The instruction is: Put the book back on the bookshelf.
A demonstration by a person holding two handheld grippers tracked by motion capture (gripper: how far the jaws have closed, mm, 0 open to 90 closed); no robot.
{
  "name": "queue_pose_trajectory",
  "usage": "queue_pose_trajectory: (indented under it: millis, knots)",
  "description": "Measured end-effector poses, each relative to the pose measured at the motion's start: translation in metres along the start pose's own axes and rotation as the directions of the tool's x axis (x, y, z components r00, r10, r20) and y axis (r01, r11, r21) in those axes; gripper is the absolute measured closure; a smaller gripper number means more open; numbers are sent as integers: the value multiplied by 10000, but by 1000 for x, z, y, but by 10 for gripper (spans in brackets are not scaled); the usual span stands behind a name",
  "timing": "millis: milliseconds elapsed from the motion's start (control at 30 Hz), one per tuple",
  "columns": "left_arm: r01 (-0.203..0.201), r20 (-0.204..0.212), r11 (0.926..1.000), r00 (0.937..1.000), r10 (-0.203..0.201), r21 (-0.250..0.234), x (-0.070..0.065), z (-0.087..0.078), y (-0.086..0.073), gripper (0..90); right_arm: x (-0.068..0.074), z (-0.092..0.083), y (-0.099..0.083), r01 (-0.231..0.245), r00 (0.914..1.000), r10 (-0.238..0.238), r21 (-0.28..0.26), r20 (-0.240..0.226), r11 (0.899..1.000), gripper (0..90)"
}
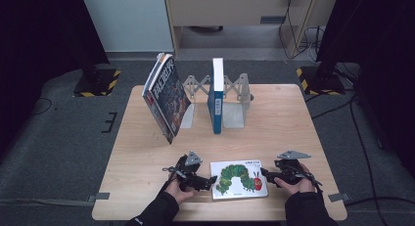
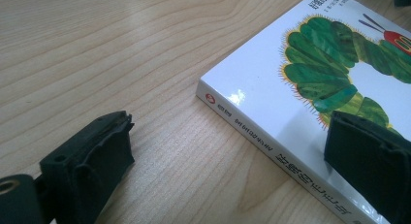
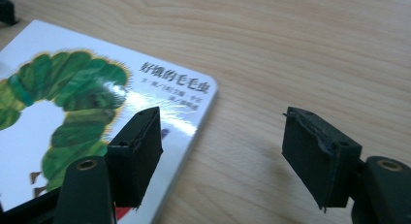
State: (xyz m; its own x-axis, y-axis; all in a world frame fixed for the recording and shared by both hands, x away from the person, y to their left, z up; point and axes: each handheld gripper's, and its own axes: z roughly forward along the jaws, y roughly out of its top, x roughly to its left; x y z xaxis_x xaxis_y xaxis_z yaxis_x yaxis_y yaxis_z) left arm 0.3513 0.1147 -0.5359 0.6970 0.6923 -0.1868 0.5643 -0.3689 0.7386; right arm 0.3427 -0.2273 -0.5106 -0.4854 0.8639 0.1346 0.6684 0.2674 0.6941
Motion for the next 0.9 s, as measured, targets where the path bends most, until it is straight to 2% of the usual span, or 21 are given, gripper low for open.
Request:
queue_pose_trajectory:
  millis: [133,300,567,767,833,900]
  knots:
    - [101,116,9999,9999,-101,-24,1,0,0,12,7,3,0,-33,9993,40,164,-373,9999,301]
    - [6,86,10000,10000,-7,16,0,0,0,5,11,6,-1,-119,9965,145,320,-818,9994,352]
    - [-114,61,9998,9999,114,133,-1,1,1,0,12,8,-1,-473,9924,493,206,-1130,9987,438]
    - [200,7,9965,9998,-201,815,-1,-11,2,74,11,10,-3,-669,9902,712,395,-1201,9970,475]
    - [41,-260,9938,9997,-12,1112,-2,-16,1,115,12,10,-3,-701,9899,750,444,-1206,9965,484]
    - [-163,-450,9930,9988,217,1172,-4,-18,-2,127,11,10,-3,-663,9902,710,433,-1199,9969,491]
